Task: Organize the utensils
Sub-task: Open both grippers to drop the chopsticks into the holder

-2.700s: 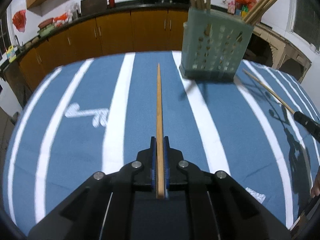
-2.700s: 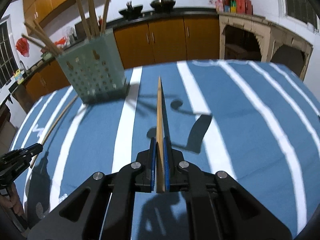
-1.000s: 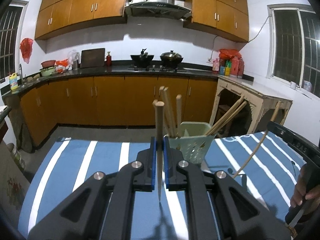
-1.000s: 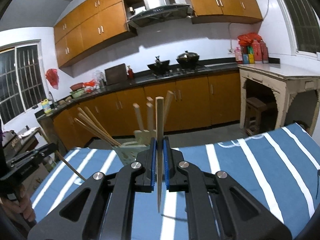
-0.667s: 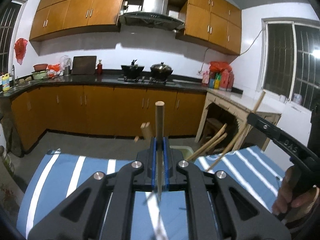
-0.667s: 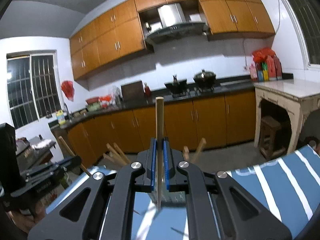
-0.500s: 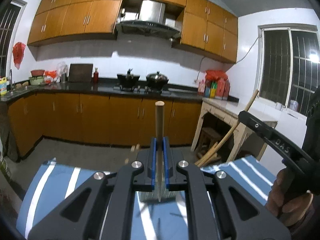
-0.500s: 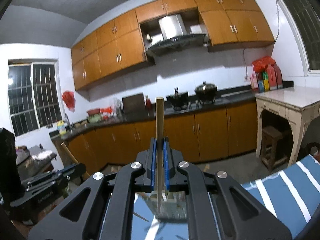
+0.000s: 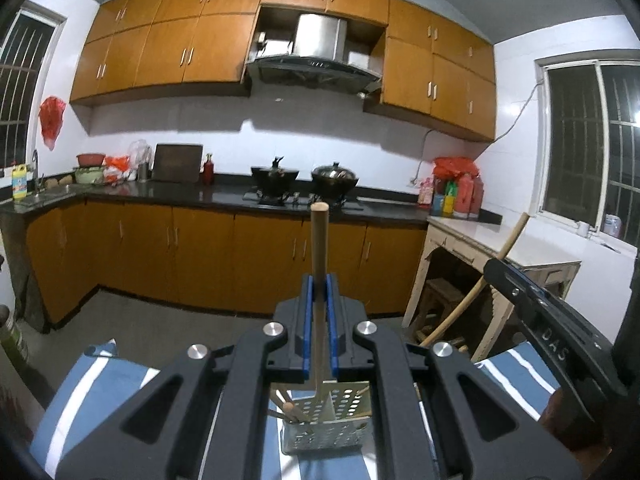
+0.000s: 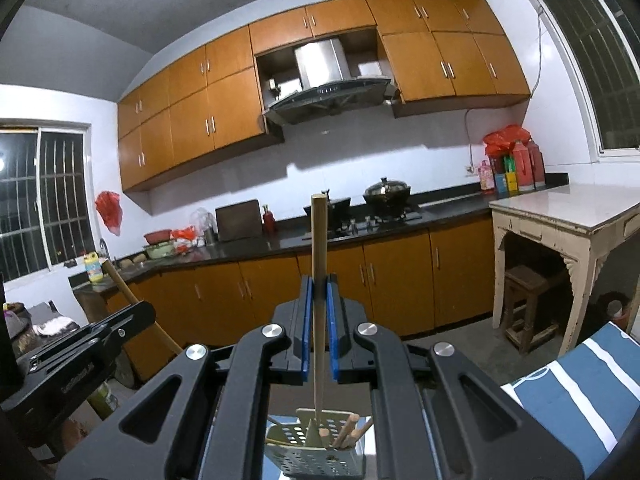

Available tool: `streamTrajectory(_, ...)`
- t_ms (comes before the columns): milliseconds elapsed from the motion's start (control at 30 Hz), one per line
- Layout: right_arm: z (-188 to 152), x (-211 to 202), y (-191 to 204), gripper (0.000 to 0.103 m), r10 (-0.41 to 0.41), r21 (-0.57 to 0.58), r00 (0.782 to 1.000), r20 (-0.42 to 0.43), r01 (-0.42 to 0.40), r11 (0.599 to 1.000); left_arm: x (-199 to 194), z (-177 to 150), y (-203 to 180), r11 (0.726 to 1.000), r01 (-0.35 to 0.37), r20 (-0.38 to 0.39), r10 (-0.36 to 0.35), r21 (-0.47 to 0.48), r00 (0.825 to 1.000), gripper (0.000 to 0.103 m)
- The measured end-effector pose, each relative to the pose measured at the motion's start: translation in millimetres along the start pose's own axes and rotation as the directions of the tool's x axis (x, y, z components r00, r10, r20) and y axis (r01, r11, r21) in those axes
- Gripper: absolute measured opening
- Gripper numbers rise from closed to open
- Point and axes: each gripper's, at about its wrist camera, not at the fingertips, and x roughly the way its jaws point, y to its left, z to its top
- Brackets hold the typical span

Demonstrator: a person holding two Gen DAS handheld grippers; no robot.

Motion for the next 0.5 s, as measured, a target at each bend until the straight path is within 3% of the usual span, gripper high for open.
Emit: streamTrajectory(500,-29,24,7,0.008,-0.004,-0.040,0.996,-0.084,0.001,0.999,39,-32,10,1.000,-0.014,-0.074,0.014,-0.003,0.997,0.008)
